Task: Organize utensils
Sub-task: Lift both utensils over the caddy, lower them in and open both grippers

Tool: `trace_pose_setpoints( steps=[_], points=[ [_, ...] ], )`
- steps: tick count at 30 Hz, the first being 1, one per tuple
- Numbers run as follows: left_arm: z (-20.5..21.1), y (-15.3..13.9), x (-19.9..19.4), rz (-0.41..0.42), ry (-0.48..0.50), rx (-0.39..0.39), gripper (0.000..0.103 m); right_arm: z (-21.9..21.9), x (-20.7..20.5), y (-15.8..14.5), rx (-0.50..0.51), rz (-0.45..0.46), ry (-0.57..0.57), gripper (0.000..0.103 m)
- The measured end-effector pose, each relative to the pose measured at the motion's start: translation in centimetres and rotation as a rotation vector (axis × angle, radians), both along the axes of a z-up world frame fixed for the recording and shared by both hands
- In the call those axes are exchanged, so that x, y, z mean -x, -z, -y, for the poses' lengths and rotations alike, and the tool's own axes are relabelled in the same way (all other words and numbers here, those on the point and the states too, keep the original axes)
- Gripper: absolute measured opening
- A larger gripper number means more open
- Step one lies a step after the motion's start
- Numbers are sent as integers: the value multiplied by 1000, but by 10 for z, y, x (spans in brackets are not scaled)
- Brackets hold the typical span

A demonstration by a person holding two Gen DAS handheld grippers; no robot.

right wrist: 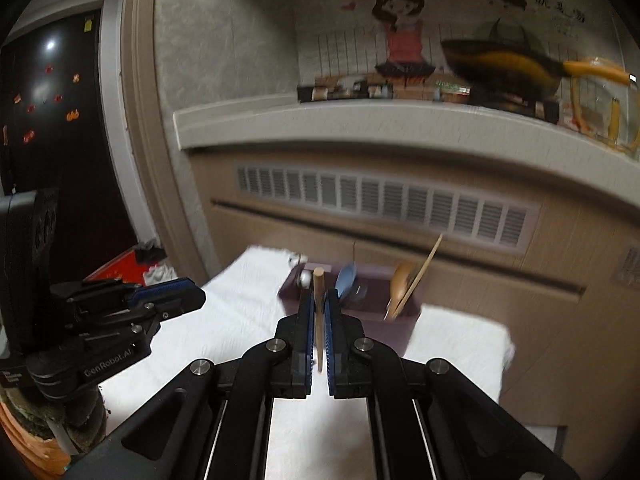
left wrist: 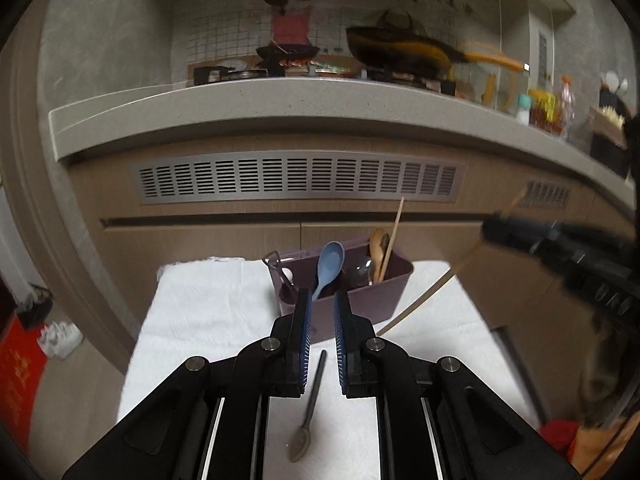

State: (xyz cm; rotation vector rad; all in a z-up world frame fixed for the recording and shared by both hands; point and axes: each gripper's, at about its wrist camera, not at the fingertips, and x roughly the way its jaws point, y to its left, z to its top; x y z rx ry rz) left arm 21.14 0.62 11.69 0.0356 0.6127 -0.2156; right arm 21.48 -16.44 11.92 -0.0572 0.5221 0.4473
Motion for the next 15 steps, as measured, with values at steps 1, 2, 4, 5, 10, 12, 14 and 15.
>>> trace_pose_setpoints(
  steps=[1, 2, 4, 5, 10, 12, 14, 15],
  points=[
    [3, 8, -10, -46, 20, -19, 13, 1, -2, -4, 1, 3, 3, 5],
    [4, 19, -18, -92, 34, -28, 14, 3, -7, -6, 3, 3, 5, 5],
    [7, 42, -31, -179, 61, -54, 15, 6, -14, -4, 6, -13, 8, 5],
    [10, 58, -39, -226, 84, -65, 15, 5, -19, 1, 9, -30, 9, 5],
    [20, 131, -72, -424, 194, -120, 16, 8, -40, 30, 21, -132, 27, 5],
    [24, 149, -75, -449, 245, -167, 20, 10, -42, 41, 24, -171, 20, 5],
    [25, 160, -77, -463, 264, -190, 31, 11, -40, 49, 39, -184, 15, 5],
    [25, 164, -82, -467, 254, -202, 35, 12, -39, 53, 45, -192, 13, 5]
  ],
)
